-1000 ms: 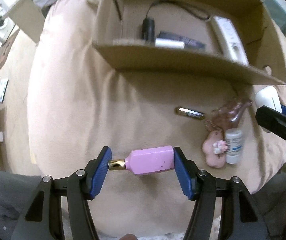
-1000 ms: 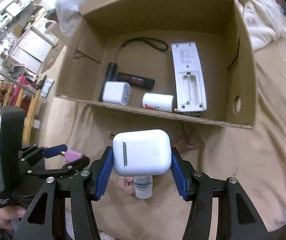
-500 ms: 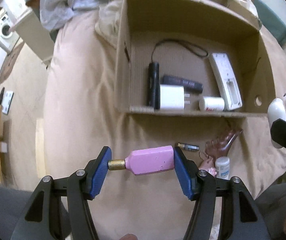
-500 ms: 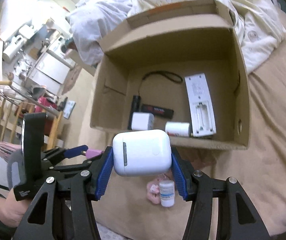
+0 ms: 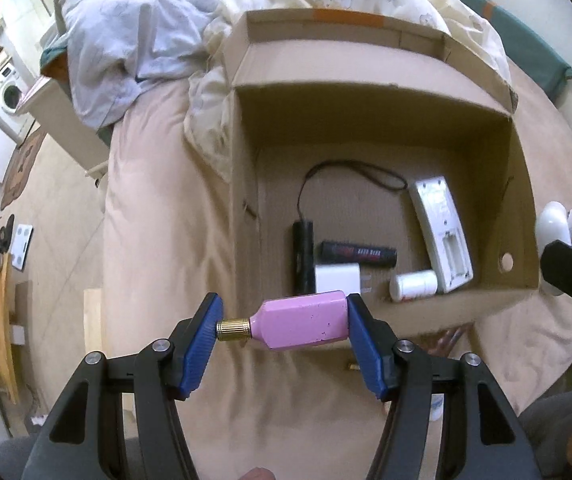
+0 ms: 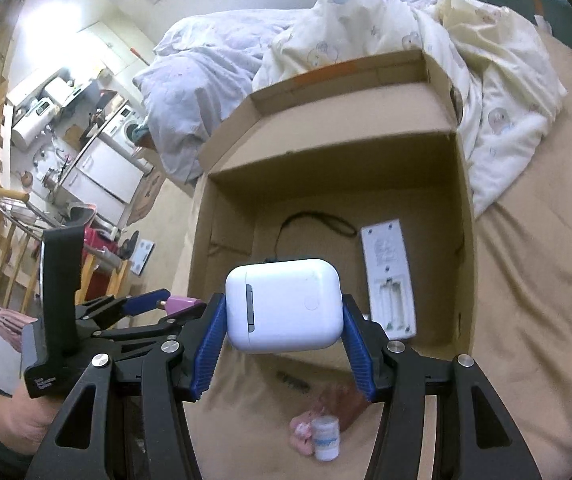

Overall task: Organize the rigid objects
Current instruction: 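Carry the pink stick and earbud case into the box and open both tools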

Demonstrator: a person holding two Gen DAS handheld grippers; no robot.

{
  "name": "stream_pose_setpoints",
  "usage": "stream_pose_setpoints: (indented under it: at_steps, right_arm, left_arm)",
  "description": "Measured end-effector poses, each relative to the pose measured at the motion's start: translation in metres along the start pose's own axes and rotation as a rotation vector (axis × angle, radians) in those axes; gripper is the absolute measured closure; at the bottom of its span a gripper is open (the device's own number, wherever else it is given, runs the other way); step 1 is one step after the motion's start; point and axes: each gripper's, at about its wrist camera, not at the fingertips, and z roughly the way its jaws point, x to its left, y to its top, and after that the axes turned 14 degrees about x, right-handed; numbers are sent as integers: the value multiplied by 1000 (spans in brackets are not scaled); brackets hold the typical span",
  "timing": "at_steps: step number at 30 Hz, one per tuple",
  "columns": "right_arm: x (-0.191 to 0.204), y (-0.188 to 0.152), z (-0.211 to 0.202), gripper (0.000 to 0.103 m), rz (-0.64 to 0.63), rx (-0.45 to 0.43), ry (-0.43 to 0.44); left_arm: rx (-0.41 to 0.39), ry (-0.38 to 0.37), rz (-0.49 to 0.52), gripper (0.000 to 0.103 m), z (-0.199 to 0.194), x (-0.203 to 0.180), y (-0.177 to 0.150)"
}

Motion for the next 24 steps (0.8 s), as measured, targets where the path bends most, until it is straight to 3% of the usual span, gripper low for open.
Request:
stream_pose_setpoints:
  at_steps: [5,12,24]
  right_arm:
    - [-10,21,3,45,10,-26,-55]
    - [-19,39,27,45,1,20,-121]
    - [-25,31,68,45,18,124,-180]
  left_arm:
    - [-8,15,15,44,6,-9,21]
    - [-6,41,51,44,28,-24,35]
    - [5,70,105,44,60,-35,41]
